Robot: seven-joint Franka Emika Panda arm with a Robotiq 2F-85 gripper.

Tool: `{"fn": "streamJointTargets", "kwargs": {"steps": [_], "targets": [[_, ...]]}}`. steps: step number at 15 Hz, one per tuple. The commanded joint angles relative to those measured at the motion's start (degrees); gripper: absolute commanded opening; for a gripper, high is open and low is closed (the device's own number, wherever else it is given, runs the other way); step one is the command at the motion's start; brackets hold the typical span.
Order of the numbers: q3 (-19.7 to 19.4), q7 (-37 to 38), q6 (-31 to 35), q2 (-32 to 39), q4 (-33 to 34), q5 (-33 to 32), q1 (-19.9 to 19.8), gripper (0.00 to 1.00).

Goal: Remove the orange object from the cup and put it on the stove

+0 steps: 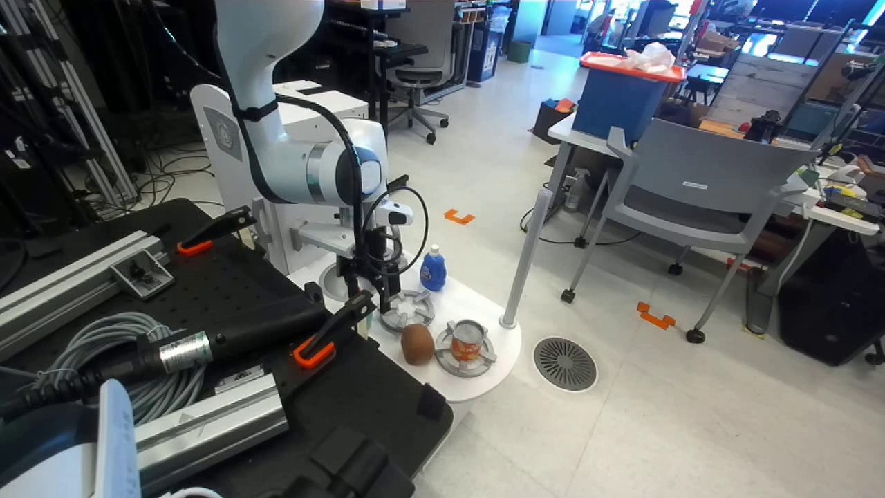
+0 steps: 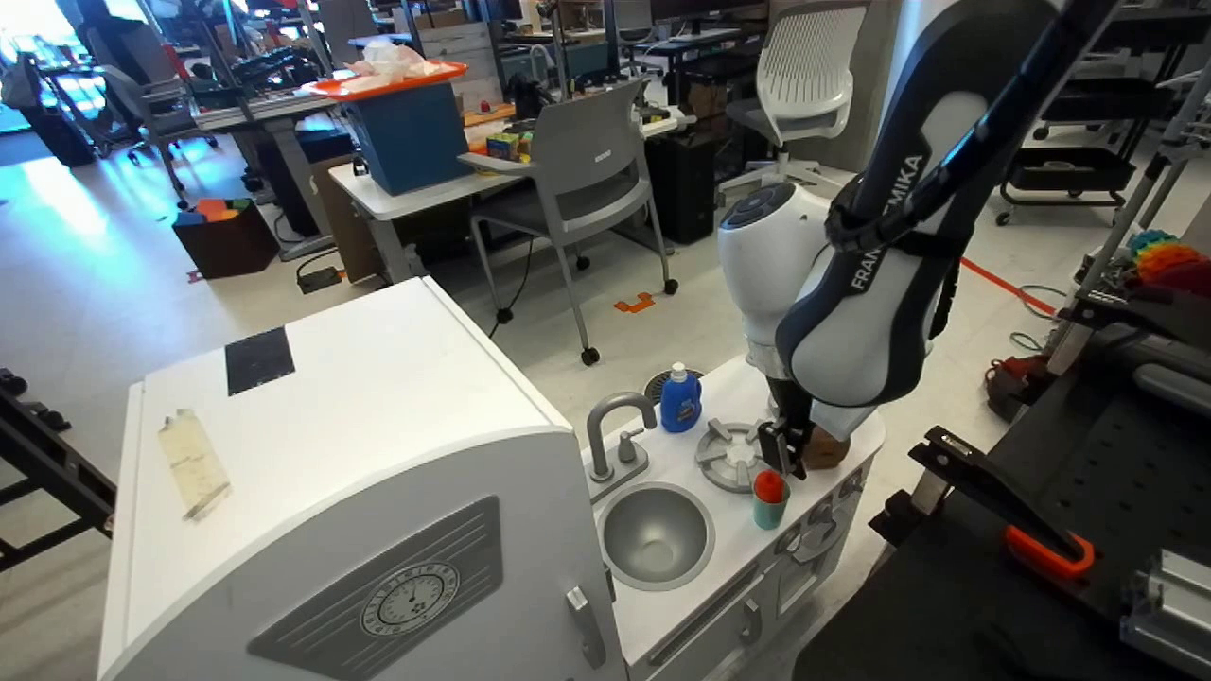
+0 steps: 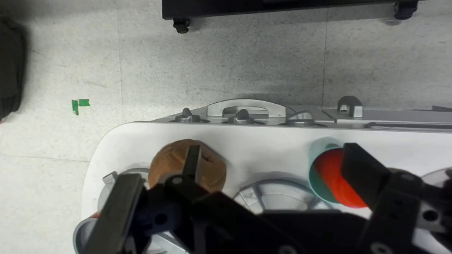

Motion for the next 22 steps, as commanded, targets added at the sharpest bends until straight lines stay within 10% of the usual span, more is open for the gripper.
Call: {"fn": "streamJointTargets", "kwargs": {"steps": [1,22], "targets": [[2.7,-4.9,-2.0,-2.8,-1.6,2.4,-1.9,1.00],[-0.2,-0.6,0.5,7.9,8.9,1.9,5.9,0.94]]}}
